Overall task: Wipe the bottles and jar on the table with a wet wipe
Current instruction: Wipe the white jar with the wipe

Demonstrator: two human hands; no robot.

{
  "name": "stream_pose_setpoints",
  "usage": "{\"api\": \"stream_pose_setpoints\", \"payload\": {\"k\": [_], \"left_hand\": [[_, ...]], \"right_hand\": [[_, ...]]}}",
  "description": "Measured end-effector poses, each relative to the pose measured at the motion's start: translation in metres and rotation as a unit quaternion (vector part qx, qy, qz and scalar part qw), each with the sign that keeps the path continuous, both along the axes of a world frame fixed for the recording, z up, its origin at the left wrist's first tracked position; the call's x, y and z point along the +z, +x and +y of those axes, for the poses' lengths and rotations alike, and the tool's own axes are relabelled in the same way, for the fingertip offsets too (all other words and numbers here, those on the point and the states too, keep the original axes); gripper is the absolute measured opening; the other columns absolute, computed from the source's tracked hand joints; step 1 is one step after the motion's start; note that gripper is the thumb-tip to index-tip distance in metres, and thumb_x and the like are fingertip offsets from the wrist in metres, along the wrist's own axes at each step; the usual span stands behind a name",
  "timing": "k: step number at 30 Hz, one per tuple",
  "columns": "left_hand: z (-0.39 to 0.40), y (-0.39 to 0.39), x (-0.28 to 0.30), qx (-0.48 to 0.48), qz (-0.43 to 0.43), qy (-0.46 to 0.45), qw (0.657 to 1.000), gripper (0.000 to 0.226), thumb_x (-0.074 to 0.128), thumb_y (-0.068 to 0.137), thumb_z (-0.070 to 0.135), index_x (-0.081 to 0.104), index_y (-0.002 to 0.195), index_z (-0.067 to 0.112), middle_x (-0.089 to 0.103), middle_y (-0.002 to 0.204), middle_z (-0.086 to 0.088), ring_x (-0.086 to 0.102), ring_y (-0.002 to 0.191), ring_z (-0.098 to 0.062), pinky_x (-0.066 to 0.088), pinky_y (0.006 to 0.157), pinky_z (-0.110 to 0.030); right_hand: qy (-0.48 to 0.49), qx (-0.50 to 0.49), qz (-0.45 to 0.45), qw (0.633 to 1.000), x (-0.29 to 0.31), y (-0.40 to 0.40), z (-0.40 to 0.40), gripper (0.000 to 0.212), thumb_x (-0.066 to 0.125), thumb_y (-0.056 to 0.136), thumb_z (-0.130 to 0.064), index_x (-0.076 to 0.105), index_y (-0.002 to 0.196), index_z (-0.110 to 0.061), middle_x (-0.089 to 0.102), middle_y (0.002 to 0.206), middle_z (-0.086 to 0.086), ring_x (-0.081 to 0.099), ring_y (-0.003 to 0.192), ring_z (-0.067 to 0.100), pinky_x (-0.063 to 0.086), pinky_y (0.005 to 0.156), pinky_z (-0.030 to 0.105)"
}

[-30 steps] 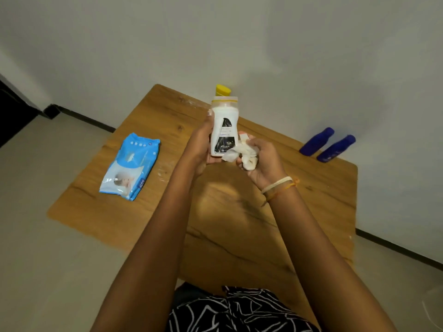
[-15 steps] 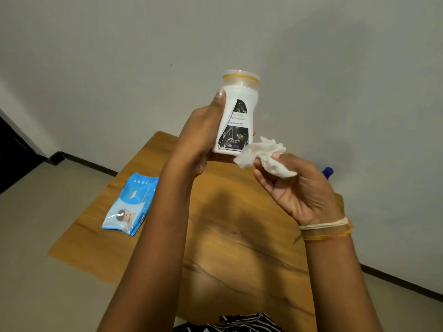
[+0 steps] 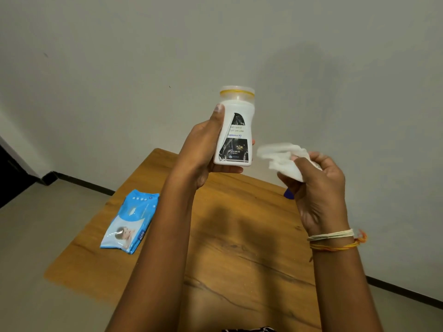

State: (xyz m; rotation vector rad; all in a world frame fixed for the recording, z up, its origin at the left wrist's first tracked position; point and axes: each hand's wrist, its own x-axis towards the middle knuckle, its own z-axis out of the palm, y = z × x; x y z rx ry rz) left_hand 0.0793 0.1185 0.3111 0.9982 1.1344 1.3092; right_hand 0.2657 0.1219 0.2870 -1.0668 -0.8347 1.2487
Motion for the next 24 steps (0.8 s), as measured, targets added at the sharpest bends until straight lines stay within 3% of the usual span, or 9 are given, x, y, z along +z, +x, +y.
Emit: {"api": "stream_pose_setpoints", "payload": {"k": [2, 5, 9, 11, 13, 16, 19, 21, 24], "left_hand": [[-0.001, 0.001, 0.0, -0.011, 0.009, 0.003, 1.0, 0.056, 0.036, 0.093, 0.063, 0.063, 0.111, 0.017, 0.074, 0.096, -0.013, 0.073, 0.084, -0.033, 0.057, 0.059, -0.038], [0.0, 0.001, 0.0, -0.023, 0.003, 0.006, 1.0, 0.055, 0.038, 0.093, 0.061, 0.062, 0.114, 0.017, 0.074, 0.097, -0.014, 0.072, 0.084, -0.034, 0.057, 0.061, -0.039], [0.001, 0.001, 0.001, -0.043, -0.024, 0.011, 0.999, 0.054, 0.037, 0.094, 0.059, 0.057, 0.121, 0.016, 0.073, 0.099, -0.016, 0.072, 0.086, -0.036, 0.057, 0.062, -0.041], [0.001, 0.001, 0.001, -0.054, -0.035, 0.009, 0.998, 0.055, 0.036, 0.094, 0.059, 0.056, 0.123, 0.016, 0.072, 0.101, -0.017, 0.072, 0.087, -0.037, 0.057, 0.063, -0.043], [0.002, 0.002, 0.001, -0.062, -0.04, 0.005, 0.997, 0.055, 0.036, 0.094, 0.058, 0.055, 0.124, 0.016, 0.072, 0.101, -0.018, 0.071, 0.088, -0.037, 0.057, 0.064, -0.044], [0.005, 0.004, 0.0, -0.069, -0.049, 0.003, 0.996, 0.053, 0.036, 0.095, 0.057, 0.055, 0.123, 0.016, 0.072, 0.101, -0.019, 0.071, 0.088, -0.038, 0.058, 0.067, -0.048], [0.006, 0.006, -0.001, -0.076, -0.071, 0.007, 0.995, 0.05, 0.037, 0.096, 0.056, 0.056, 0.12, 0.016, 0.072, 0.097, -0.018, 0.071, 0.088, -0.04, 0.058, 0.067, -0.05], [0.006, 0.006, -0.002, -0.081, -0.094, 0.011, 0.992, 0.049, 0.038, 0.096, 0.055, 0.056, 0.117, 0.015, 0.073, 0.089, -0.015, 0.071, 0.086, -0.04, 0.059, 0.064, -0.049], [0.009, 0.007, -0.004, -0.086, -0.119, 0.015, 0.989, 0.047, 0.037, 0.096, 0.054, 0.057, 0.113, 0.014, 0.073, 0.085, -0.014, 0.072, 0.082, -0.038, 0.059, 0.062, -0.047]], "right_hand": [[0.005, -0.022, 0.061, 0.998, 0.001, -0.001, -0.002, 0.028, 0.062, 0.084, 0.004, 0.059, 0.105, -0.014, 0.063, 0.11, 0.011, 0.07, 0.093, 0.028, 0.058, 0.061, 0.029], [0.0, -0.013, 0.137, 0.99, 0.007, -0.006, -0.004, 0.028, 0.051, 0.086, 0.012, 0.064, 0.103, -0.007, 0.067, 0.107, 0.014, 0.07, 0.095, 0.03, 0.06, 0.068, 0.031], [-0.047, 0.041, 0.282, 0.957, 0.017, -0.003, -0.004, 0.016, 0.047, 0.087, 0.001, 0.056, 0.1, 0.005, 0.063, 0.103, 0.018, 0.066, 0.098, 0.033, 0.058, 0.08, 0.038], [-0.036, 0.053, 0.291, 0.954, 0.021, -0.005, -0.003, 0.019, 0.053, 0.086, -0.001, 0.056, 0.104, 0.006, 0.061, 0.106, 0.02, 0.065, 0.102, 0.033, 0.057, 0.085, 0.039], [0.015, 0.022, 0.207, 0.978, 0.023, -0.012, -0.001, 0.03, 0.058, 0.086, 0.003, 0.057, 0.116, 0.005, 0.064, 0.114, 0.016, 0.065, 0.107, 0.029, 0.057, 0.086, 0.036], [0.119, -0.073, -0.018, 0.99, 0.031, -0.024, 0.005, 0.045, 0.065, 0.084, 0.001, 0.057, 0.127, -0.006, 0.065, 0.12, 0.008, 0.064, 0.109, 0.02, 0.055, 0.091, 0.037], [0.204, -0.132, -0.125, 0.962, 0.041, -0.032, 0.012, 0.037, 0.07, 0.083, -0.005, 0.064, 0.119, -0.006, 0.068, 0.115, 0.006, 0.065, 0.106, 0.014, 0.054, 0.092, 0.037], [0.263, -0.152, -0.165, 0.938, 0.044, -0.036, 0.018, 0.029, 0.069, 0.085, -0.006, 0.068, 0.113, -0.006, 0.067, 0.11, 0.008, 0.065, 0.101, 0.012, 0.055, 0.087, 0.027], [0.369, -0.17, -0.323, 0.855, 0.043, -0.043, 0.024, 0.026, 0.06, 0.085, 0.002, 0.071, 0.107, -0.006, 0.063, 0.102, 0.011, 0.059, 0.093, 0.009, 0.048, 0.081, 0.014]]}}
